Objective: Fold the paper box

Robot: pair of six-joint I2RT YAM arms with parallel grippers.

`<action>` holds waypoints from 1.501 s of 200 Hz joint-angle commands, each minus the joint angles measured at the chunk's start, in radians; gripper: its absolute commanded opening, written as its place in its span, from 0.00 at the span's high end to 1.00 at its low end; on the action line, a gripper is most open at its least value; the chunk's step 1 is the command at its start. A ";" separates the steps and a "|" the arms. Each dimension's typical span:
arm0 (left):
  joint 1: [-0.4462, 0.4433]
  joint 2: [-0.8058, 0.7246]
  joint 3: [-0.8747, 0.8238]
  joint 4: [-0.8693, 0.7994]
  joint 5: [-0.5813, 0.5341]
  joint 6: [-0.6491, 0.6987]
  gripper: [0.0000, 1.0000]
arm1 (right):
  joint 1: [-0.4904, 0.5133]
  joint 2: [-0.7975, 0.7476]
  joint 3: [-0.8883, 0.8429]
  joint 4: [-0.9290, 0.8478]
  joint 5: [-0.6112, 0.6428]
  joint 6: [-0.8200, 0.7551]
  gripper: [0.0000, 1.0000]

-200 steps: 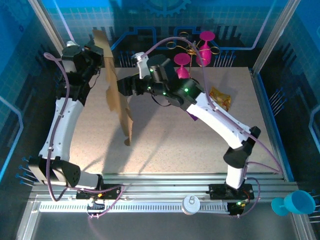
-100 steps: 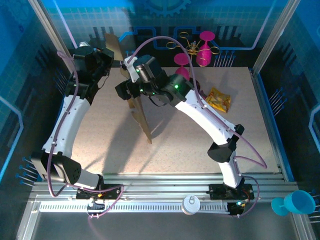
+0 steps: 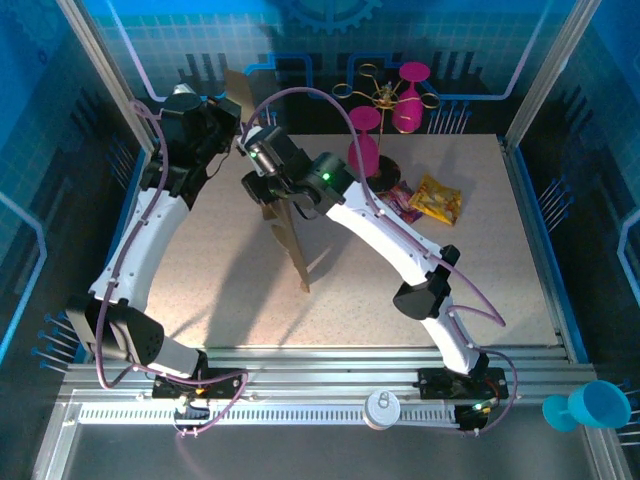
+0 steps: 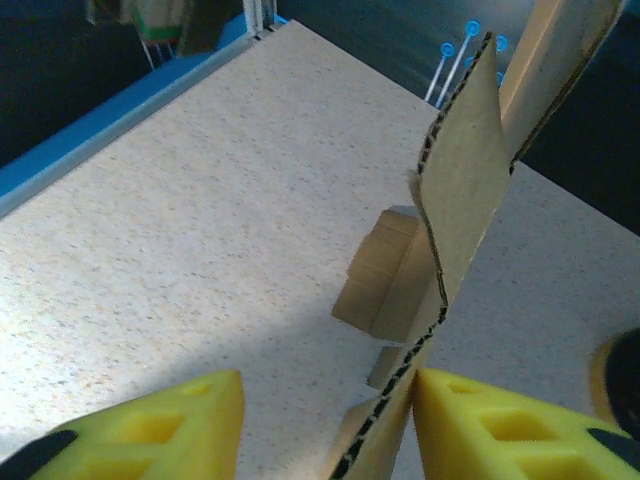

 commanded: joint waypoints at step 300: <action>0.520 0.193 0.074 -0.330 0.563 -0.845 0.06 | -0.151 -0.754 -1.222 1.044 -0.310 -0.327 1.00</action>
